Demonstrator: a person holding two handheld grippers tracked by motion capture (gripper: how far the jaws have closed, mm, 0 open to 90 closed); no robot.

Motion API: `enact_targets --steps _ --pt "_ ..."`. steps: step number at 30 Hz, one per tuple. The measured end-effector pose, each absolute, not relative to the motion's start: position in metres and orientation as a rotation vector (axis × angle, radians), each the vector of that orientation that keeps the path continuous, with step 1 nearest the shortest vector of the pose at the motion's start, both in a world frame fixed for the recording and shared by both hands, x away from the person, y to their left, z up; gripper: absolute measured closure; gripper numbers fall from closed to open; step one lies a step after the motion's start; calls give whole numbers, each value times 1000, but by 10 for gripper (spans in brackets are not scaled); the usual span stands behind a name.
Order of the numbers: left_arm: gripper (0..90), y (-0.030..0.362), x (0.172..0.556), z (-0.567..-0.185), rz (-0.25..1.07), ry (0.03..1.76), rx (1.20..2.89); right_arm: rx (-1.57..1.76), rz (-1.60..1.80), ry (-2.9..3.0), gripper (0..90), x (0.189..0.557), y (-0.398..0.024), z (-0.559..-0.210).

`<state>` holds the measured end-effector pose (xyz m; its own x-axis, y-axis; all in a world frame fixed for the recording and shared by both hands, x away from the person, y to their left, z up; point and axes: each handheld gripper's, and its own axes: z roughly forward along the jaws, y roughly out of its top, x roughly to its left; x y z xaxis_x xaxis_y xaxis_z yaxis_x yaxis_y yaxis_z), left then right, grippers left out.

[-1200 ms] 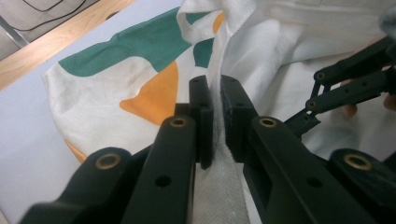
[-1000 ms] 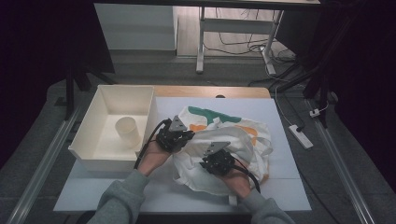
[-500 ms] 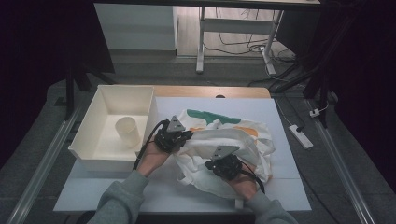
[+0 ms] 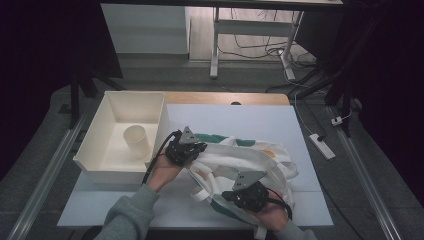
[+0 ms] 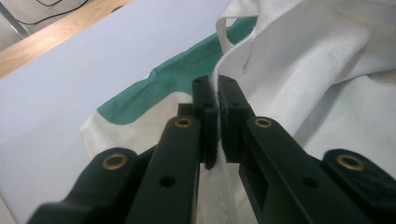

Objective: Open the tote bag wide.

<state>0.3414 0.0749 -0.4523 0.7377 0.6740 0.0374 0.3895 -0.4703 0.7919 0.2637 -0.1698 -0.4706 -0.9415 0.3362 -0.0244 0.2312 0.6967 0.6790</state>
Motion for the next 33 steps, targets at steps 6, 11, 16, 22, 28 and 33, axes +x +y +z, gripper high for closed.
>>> enact_targets --steps 6,11,16,22,28,33 --pt "866 73 343 -459 429 817 2137 487 1126 2809 892 270 -174 -477" --pt "866 71 343 -464 428 824 2151 425 1108 2853 894 263 -174 -475" --pt "866 70 342 -465 418 819 2159 409 1135 2890 894 256 -179 -475" --pt "855 69 342 -465 419 819 2161 398 1124 2885 889 255 -178 -477" --pt "736 68 338 -462 419 790 2151 472 1197 2882 790 261 -180 -480" --pt "607 69 336 -458 421 784 2139 559 1271 2708 620 267 -188 -464"
